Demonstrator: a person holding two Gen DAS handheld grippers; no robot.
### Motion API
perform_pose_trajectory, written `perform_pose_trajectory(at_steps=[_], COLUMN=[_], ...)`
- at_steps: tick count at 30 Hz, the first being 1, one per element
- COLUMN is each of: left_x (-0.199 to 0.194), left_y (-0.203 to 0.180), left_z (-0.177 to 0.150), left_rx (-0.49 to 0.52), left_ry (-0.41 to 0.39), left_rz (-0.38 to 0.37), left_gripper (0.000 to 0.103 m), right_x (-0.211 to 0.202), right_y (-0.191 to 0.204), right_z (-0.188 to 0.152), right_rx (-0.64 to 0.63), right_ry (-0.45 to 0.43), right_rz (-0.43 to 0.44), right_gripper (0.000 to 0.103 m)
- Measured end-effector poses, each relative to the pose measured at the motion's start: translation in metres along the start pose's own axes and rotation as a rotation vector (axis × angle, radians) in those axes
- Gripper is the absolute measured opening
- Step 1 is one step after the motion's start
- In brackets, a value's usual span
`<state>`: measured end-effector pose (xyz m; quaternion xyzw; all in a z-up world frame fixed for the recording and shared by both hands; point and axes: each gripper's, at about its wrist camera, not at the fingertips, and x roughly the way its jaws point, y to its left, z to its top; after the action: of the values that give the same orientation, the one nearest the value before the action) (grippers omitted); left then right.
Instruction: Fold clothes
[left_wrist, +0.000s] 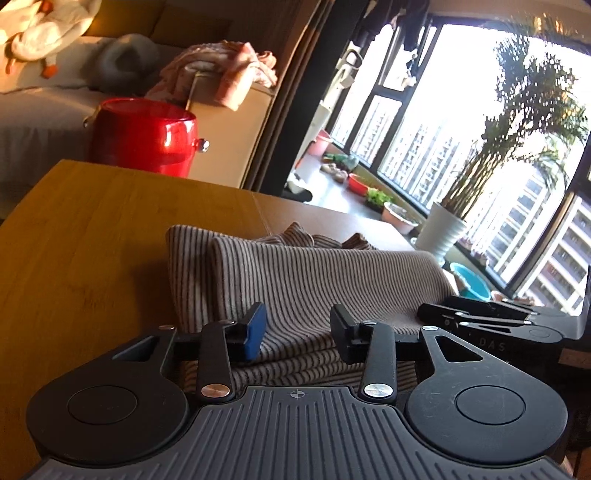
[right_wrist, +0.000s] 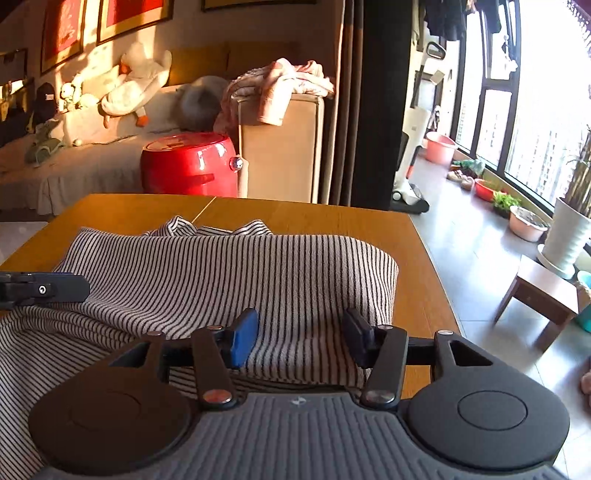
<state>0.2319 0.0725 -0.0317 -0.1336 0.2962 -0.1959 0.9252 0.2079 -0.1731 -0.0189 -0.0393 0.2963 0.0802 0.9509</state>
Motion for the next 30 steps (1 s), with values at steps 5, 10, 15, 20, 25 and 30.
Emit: perform_pose_trajectory(at_steps=[5, 10, 15, 20, 25, 30], left_x=[-0.001, 0.0, 0.001, 0.002, 0.002, 0.003], left_y=[0.001, 0.001, -0.001, -0.003, -0.002, 0.0], left_z=[-0.002, -0.003, -0.002, -0.002, -0.003, -0.001], left_rx=[-0.012, -0.011, -0.001, 0.012, 0.012, 0.004], left_ry=[-0.003, -0.004, -0.001, 0.0, 0.0, 0.002], left_rz=[-0.014, -0.021, -0.02, -0.016, -0.022, -0.04], left_gripper=[0.044, 0.049, 0.052, 0.054, 0.056, 0.061], right_x=[-0.008, 0.01, 0.002, 0.018, 0.074, 0.117], right_y=[-0.009, -0.016, -0.016, -0.006, 0.01, 0.013], right_z=[0.014, 0.01, 0.033, 0.072, 0.079, 0.076], right_rx=[0.051, 0.061, 0.077, 0.088, 0.059, 0.043], right_ry=[-0.011, 0.08, 0.014, -0.01, 0.052, 0.135], right_rz=[-0.011, -0.033, -0.035, 0.083, 0.094, 0.136], right_gripper=[0.056, 0.062, 0.063, 0.063, 0.063, 0.067])
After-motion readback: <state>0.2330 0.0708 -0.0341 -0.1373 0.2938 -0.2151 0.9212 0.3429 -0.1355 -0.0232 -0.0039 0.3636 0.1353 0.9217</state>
